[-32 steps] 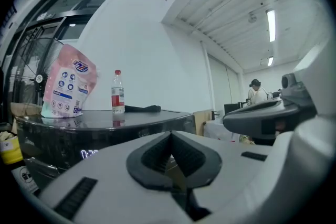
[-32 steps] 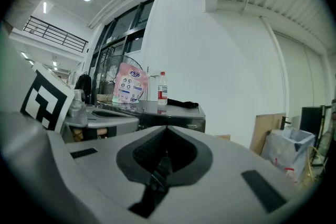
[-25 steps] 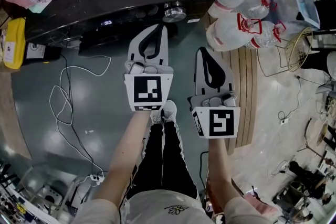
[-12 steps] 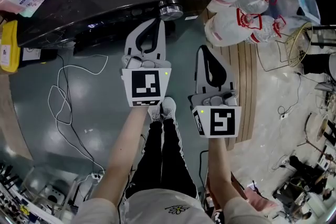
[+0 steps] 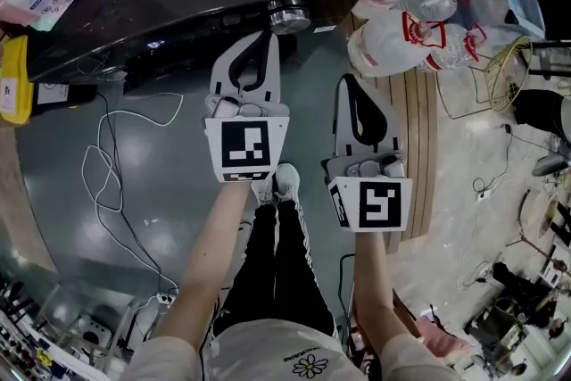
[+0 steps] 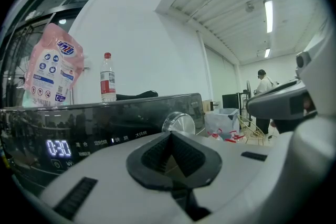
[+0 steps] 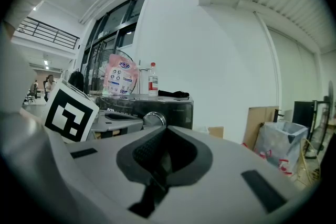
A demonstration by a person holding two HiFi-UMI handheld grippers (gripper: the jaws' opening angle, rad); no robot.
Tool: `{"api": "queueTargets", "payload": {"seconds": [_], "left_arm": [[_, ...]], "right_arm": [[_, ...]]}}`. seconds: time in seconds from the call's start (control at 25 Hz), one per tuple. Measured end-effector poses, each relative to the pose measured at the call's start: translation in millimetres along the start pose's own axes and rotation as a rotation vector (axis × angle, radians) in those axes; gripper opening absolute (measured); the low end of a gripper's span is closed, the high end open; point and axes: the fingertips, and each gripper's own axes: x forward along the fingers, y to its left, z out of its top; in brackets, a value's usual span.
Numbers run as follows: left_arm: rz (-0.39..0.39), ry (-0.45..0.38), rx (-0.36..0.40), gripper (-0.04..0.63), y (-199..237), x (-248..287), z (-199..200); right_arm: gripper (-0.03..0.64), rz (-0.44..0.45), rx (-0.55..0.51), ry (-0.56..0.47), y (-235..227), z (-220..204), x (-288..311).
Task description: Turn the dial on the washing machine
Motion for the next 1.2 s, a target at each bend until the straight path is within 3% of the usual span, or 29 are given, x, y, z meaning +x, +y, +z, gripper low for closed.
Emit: {"api": "queueTargets", "payload": {"seconds": [1.2], "left_arm": [[-0.033, 0.042, -0.057, -0.002, -8.6, 9.7, -27.2]], "right_arm": [[0.003, -0.005, -0.004, 0.014, -9.5, -13.3, -0.4]]}}
